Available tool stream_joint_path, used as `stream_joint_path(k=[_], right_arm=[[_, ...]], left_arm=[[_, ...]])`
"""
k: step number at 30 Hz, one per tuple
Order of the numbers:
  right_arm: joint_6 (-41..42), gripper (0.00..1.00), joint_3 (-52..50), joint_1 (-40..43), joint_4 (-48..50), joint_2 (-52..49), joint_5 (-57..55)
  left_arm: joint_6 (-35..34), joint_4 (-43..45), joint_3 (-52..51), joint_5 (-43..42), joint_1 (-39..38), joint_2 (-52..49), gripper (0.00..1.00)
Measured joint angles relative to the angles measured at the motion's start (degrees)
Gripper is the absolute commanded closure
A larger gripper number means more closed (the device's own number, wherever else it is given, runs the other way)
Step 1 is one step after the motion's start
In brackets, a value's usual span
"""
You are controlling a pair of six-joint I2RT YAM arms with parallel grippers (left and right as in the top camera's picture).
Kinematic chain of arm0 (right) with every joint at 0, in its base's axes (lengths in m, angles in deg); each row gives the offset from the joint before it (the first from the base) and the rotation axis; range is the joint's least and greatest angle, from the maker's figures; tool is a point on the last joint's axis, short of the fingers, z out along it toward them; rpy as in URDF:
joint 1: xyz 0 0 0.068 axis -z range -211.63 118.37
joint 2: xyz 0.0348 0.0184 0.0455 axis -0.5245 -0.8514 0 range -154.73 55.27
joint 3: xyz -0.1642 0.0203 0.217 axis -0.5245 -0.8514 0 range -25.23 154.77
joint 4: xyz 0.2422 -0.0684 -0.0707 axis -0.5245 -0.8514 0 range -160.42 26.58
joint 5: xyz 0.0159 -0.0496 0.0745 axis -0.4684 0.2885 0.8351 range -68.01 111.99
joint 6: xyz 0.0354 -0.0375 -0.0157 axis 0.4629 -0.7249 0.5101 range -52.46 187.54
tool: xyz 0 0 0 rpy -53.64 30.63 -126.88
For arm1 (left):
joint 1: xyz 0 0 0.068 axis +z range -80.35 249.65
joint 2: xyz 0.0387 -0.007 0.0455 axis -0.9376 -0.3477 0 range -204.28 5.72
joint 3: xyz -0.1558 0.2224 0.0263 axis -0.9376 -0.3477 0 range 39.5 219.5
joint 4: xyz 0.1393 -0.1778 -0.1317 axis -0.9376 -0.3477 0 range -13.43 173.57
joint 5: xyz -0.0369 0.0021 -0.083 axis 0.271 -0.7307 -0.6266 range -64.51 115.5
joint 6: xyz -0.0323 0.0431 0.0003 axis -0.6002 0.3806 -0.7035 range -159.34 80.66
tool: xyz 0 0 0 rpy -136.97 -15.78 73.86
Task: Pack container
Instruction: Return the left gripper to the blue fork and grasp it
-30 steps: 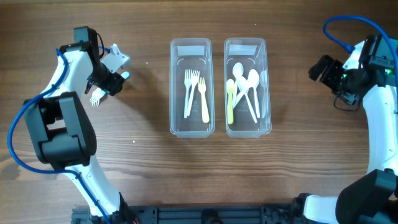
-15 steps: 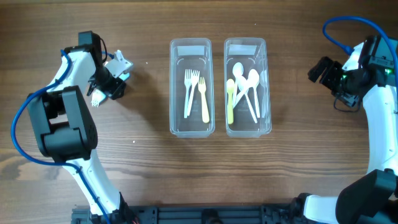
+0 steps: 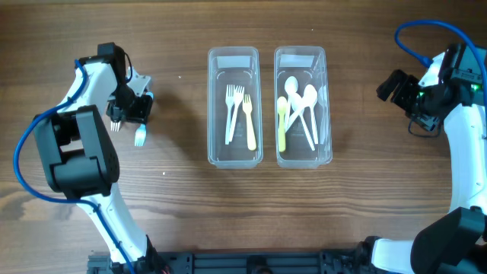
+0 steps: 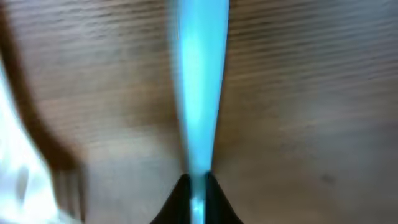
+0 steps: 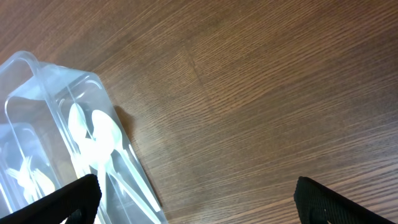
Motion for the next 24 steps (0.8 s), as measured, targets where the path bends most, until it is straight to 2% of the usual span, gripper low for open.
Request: stream_joint_path(k=[6,9,12,13,18,24], right_arm=[[0.0,0.0,0.0,0.0,0.0,0.0,0.0],[0.0,0.0,0.0,0.0,0.0,0.0,0.0],[0.0,0.0,0.0,0.0,0.0,0.0,0.0],[0.0,0.0,0.0,0.0,0.0,0.0,0.0],[0.0,0.0,0.0,0.0,0.0,0.0,0.0],[0.0,0.0,0.0,0.0,0.0,0.0,0.0]], left_arm=[[-7.5,-6.2,0.7,-2.2,-3.2,3.6,0.96],[-9.8,-6.7,2.2,-4.2,-6.8,10.2,0.96],[-12.3,-6.3,3.3,-3.5,-11.2,18.9,0.72],[-13.8,-6.3,3.7,-1.6,-12.5,21.2,0.67],[-18.7,-4.0,2.4,5.0,-10.6,21.2,0.59],[-19.9,-2.2,-2.2,6.8,-6.1,11.4,0.54]])
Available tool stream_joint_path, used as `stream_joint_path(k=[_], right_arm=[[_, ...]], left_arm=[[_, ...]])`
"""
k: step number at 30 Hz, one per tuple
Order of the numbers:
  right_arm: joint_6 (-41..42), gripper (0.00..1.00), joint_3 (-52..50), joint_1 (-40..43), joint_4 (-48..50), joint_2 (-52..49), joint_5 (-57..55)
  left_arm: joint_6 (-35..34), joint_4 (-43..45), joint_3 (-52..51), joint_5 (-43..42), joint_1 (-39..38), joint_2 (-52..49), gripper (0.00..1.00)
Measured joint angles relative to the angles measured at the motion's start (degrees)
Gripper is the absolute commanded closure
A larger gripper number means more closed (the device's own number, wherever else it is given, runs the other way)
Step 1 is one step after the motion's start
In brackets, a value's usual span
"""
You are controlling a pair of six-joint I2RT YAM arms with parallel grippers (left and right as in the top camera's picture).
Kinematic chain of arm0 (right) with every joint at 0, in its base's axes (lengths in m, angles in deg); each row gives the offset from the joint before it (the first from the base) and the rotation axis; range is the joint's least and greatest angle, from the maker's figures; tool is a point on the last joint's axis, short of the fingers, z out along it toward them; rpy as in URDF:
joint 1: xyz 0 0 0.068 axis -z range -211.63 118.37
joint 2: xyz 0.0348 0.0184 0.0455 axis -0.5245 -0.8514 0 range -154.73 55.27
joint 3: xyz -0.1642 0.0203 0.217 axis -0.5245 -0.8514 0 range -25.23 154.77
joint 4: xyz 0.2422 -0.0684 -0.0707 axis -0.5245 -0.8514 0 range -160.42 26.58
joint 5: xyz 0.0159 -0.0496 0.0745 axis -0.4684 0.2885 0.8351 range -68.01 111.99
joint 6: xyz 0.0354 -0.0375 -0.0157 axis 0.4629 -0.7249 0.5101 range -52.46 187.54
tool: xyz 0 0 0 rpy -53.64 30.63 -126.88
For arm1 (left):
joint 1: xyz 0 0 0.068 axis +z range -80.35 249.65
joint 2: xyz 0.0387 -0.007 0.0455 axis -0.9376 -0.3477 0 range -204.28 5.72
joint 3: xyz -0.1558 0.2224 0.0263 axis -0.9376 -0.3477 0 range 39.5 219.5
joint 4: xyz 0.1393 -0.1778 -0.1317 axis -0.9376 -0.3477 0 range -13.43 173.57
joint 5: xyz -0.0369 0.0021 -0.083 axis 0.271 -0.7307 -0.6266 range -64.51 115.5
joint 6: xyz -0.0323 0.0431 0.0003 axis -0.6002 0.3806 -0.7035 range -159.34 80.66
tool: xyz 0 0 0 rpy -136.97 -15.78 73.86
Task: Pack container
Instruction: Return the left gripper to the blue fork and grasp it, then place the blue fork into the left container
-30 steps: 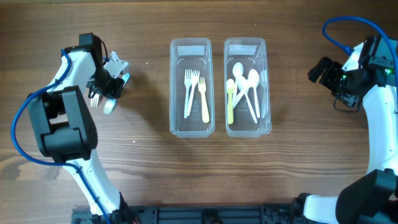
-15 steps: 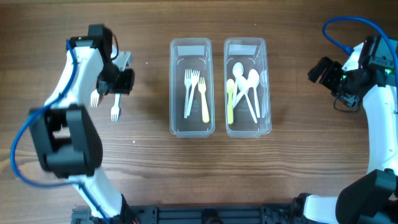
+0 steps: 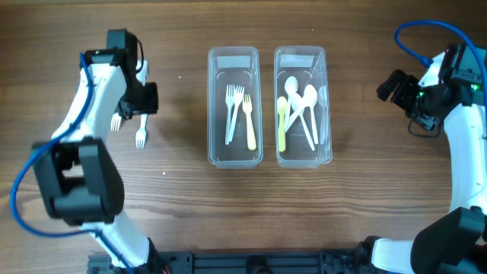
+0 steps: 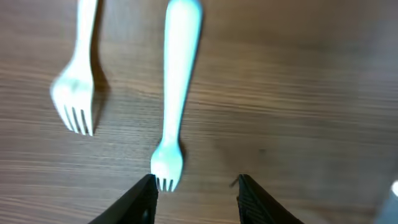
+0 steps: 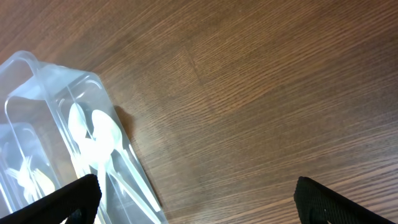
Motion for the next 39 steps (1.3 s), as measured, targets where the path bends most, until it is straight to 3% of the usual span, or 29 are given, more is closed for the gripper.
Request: stream_joint_path(k=[5,19,22,25,34,39], right_arm=[[0.0,0.0,0.0,0.0,0.0,0.0,0.0],[0.0,0.0,0.0,0.0,0.0,0.0,0.0],[0.0,0.0,0.0,0.0,0.0,0.0,0.0],[0.0,0.0,0.0,0.0,0.0,0.0,0.0],[0.0,0.0,0.0,0.0,0.0,0.0,0.0],[0.0,0.0,0.0,0.0,0.0,0.0,0.0]], left_arm=[[-0.2,1.6,-0.3,0.4,1.7,-5.8,0.53],[2.0,10.8,-0.3,-0.7,3.6,-9.3,0.56],[3.9,11.6,-0.2,-1.1,3.6,-10.5,0.61],[5.7,11.9,-0.2,-1.5,3.6,-10.7,0.81],[7.3,11.5,0.1,-2.0,3.5,-10.9,0.92],[7.2,7.4,0.5,-2.0,3.5,-10.3,0.89]])
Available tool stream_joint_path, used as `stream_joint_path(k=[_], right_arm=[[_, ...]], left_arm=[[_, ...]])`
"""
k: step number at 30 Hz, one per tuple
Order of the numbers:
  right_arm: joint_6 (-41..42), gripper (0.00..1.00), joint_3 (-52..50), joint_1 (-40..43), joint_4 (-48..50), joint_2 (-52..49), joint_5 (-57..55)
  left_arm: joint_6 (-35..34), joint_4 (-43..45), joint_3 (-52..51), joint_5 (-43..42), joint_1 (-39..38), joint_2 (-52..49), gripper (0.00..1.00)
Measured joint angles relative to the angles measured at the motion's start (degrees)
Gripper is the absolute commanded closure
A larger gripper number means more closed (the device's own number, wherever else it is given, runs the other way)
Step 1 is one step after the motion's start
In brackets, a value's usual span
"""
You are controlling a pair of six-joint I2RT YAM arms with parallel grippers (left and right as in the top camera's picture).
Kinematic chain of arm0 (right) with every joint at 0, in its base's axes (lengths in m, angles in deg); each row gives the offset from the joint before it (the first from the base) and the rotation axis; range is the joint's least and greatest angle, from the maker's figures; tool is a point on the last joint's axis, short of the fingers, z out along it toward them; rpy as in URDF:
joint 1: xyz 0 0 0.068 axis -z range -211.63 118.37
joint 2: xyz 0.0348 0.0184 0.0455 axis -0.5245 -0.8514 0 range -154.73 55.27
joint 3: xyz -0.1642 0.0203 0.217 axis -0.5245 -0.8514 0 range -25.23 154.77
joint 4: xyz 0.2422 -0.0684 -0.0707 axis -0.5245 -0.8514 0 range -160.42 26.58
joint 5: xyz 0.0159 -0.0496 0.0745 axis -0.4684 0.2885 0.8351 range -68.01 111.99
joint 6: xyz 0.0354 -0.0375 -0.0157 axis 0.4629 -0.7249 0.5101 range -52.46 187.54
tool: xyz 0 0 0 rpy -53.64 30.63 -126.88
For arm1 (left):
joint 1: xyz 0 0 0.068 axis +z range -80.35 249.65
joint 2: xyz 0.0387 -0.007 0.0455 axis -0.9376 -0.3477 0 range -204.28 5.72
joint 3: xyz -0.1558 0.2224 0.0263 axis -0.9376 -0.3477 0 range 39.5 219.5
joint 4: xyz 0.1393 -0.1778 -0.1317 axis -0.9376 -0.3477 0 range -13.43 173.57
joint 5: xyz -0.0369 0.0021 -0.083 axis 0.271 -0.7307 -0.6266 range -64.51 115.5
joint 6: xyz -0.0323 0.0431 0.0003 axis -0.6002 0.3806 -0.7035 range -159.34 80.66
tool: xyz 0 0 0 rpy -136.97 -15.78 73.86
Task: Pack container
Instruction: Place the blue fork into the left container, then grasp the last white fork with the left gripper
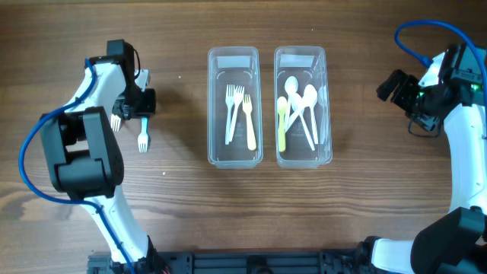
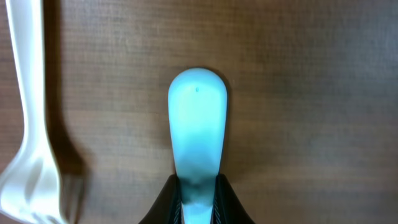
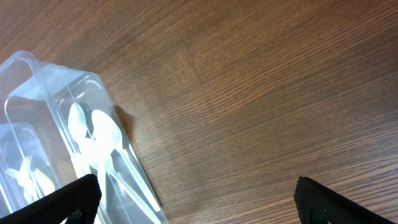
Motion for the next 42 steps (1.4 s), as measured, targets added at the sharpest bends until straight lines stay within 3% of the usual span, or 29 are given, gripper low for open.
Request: stream_joint_path(k=[6,10,14,20,25,30,34,38,42], right_arm=[[0.0,0.0,0.0,0.0,0.0,0.0,0.0],[0.0,0.0,0.0,0.0,0.0,0.0,0.0],[0.0,0.0,0.0,0.0,0.0,0.0,0.0],[0.0,0.0,0.0,0.0,0.0,0.0,0.0],[0.0,0.0,0.0,0.0,0.0,0.0,0.0],[0.0,0.0,0.0,0.0,0.0,0.0,0.0],[0.0,0.0,0.0,0.0,-0.1,0.0,0.0],[0.0,0.0,0.0,0.0,-0.2,0.0,0.0],[0.0,0.0,0.0,0.0,-0.1,0.0,0.0]], left_arm=[[-1.0,-1.9,1.4,-4.3,-1.4,10.4,0.9],[-4.9,-1.6,2.3,-14.2,-6.2,19.8,0.93],[-9.3,1.7,2.5,-20.5,-16.9,22.9,0.82],[-14.9,4.5,2.5,-12.5,-29.2,20.0,0.68],[-17.0,6.0,2.5,-9.8,-32.5,11.9,0.57],[-18.1,4.1,4.0,-8.7,-30.4,12.6,0.39],[-16.6,1.4,5.9,-4.1,-23.2,19.3,0.29],[-9.0,-5.6,7.0,-0.7,-13.1,21.7,0.25],[-1.7,-6.0,6.9,0.3,-3.6,19.5,0.31]])
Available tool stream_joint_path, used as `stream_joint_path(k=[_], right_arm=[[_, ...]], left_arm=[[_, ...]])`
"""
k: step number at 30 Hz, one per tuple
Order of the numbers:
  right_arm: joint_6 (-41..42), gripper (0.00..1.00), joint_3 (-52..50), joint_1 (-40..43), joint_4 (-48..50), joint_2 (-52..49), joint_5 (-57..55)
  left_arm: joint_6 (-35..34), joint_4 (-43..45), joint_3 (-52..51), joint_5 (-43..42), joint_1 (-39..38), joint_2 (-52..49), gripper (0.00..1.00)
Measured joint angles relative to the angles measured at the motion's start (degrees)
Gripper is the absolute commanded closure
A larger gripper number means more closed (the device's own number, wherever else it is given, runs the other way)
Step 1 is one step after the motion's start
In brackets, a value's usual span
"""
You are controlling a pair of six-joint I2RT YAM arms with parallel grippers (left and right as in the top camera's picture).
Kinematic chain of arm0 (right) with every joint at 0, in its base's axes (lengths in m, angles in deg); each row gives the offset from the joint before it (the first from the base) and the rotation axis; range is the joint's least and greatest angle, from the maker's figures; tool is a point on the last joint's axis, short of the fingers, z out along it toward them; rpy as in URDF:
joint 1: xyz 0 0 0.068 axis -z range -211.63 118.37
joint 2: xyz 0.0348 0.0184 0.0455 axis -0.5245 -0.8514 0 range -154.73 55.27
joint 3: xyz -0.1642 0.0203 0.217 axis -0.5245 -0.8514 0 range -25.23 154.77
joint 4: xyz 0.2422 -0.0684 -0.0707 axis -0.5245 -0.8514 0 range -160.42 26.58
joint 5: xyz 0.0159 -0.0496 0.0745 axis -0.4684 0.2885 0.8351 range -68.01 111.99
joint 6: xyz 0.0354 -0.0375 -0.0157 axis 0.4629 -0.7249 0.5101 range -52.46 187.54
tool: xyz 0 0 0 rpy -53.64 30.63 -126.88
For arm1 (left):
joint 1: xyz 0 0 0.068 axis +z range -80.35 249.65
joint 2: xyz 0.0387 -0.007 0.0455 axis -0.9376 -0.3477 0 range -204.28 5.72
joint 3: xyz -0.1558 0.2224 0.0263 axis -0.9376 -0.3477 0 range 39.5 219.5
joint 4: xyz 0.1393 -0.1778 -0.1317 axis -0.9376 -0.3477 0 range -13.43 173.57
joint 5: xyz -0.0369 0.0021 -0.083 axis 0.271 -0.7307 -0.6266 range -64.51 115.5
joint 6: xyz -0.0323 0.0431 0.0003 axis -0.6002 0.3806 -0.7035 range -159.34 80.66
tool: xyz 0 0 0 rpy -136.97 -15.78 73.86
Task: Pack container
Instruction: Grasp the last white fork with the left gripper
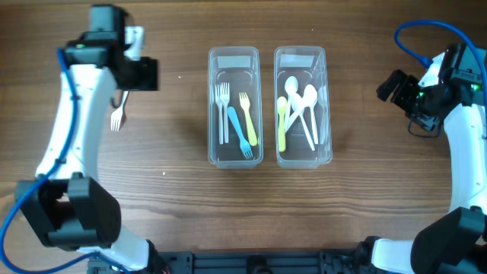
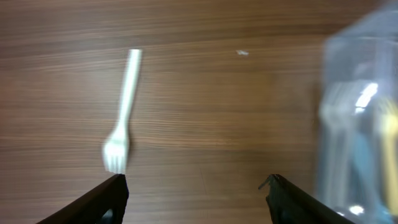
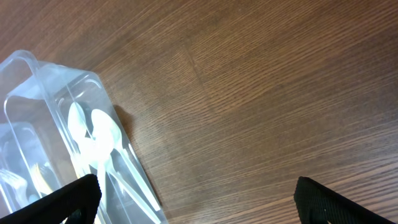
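Two clear containers stand side by side mid-table. The left container (image 1: 235, 106) holds white forks, a yellow fork and a blue fork (image 1: 239, 132). The right container (image 1: 303, 106) holds white spoons and a yellow-green one. One white fork (image 1: 117, 114) lies on the wood at far left, also in the left wrist view (image 2: 122, 115). My left gripper (image 1: 146, 74) hangs open and empty, up and to the right of that fork; its fingertips (image 2: 111, 193) show wide apart. My right gripper (image 1: 386, 85) is open at far right, holding nothing.
The table is bare brown wood (image 1: 380, 198). A blue cable (image 1: 426, 30) loops over the right arm at the top right corner. The right container's corner (image 3: 68, 124) shows in the right wrist view.
The blue fork, then pinched by my left gripper on the table at left, now lies in the left container. My left gripper is open and higher up. The right arm is unchanged.
My left gripper was shut on the blue fork beside the white fork. Then it stood open over it with the fork lying on the wood. Then it was shut on the handle again. Now the blue fork lies in the left container and the gripper is open.
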Motion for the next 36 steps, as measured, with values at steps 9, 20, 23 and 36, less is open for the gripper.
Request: stream_joint_path(k=[9,20,23,36], right_arm=[[0.0,0.0,0.0,0.0,1.0,0.0,0.0],[0.0,0.0,0.0,0.0,1.2,0.0,0.0],[0.0,0.0,0.0,0.0,1.2,0.0,0.0],[0.0,0.0,0.0,0.0,0.8,0.0,0.0]], left_arm=[[15.6,0.7,0.0,-0.3,9.6,-12.1,0.41],[20.9,9.0,-0.2,0.0,9.6,-22.5,0.41],[20.9,10.3,-0.2,0.2,9.6,-23.1,0.42],[21.7,9.4,-0.2,0.6,9.6,-24.0,0.76]])
